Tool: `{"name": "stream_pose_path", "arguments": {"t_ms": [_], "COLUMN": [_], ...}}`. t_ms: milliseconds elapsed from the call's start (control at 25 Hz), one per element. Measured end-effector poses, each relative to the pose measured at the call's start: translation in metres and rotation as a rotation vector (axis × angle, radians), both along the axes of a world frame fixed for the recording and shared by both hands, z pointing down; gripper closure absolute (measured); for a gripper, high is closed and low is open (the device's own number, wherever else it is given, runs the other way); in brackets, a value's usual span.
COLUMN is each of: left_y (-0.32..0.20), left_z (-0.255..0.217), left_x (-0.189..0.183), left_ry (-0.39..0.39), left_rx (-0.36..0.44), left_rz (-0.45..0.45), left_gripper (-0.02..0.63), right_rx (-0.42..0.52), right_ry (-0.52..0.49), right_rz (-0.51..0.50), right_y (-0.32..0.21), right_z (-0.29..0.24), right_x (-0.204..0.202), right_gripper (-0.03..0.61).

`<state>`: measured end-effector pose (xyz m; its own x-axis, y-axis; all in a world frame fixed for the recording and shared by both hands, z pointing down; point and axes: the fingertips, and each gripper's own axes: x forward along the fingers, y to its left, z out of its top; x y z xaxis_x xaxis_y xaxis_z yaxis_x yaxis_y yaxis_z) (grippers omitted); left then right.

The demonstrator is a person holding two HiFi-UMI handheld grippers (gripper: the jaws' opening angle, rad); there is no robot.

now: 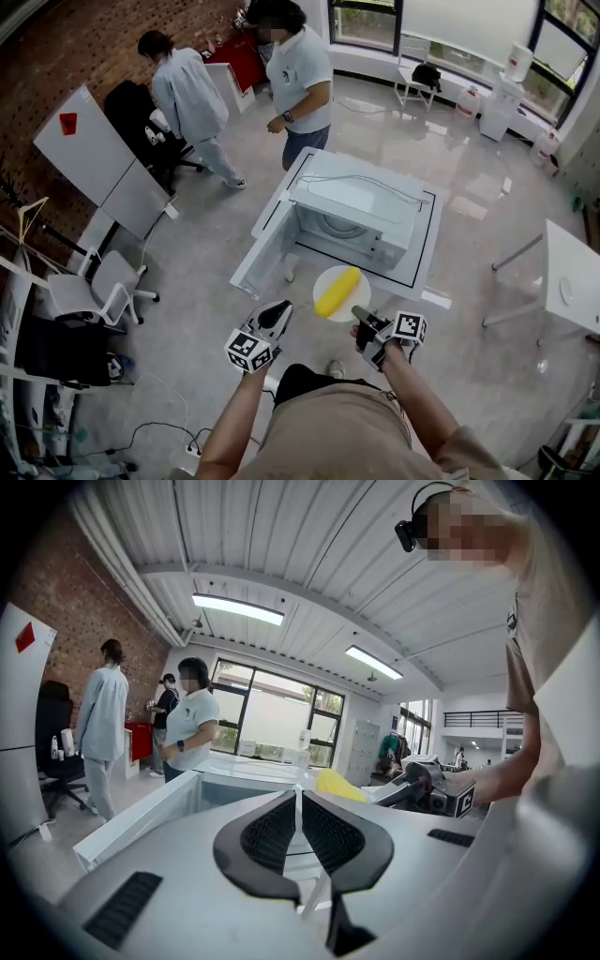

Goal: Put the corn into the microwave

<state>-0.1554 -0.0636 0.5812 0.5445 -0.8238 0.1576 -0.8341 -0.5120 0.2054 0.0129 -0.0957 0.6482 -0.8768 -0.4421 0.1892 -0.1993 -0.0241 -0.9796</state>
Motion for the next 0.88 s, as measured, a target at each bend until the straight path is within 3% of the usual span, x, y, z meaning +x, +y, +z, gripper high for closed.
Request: {"name": "stream_pose_path", "arguments": {"t_ms": [440, 880], "left_y": [-0.052, -0.122], "left_z": [0.014, 0.02], "left_x": [-0.027, -0.04], "left_ry": [-0.005, -0.01], "left_rx": [-0.037, -0.009], "left_rz": [0.094, 0.221], "left_gripper": [0.603, 0.603], "right_rx": [-0.032, -0.069], "right_ry": [-0.012, -0.001], "right_rz": [0.071, 0.193], "right_y": [-0.038, -0.081], "right_z": [0.02, 0.059], "right_x": [-0.045, -0.072], "right_gripper": [0.561, 0.561]}}
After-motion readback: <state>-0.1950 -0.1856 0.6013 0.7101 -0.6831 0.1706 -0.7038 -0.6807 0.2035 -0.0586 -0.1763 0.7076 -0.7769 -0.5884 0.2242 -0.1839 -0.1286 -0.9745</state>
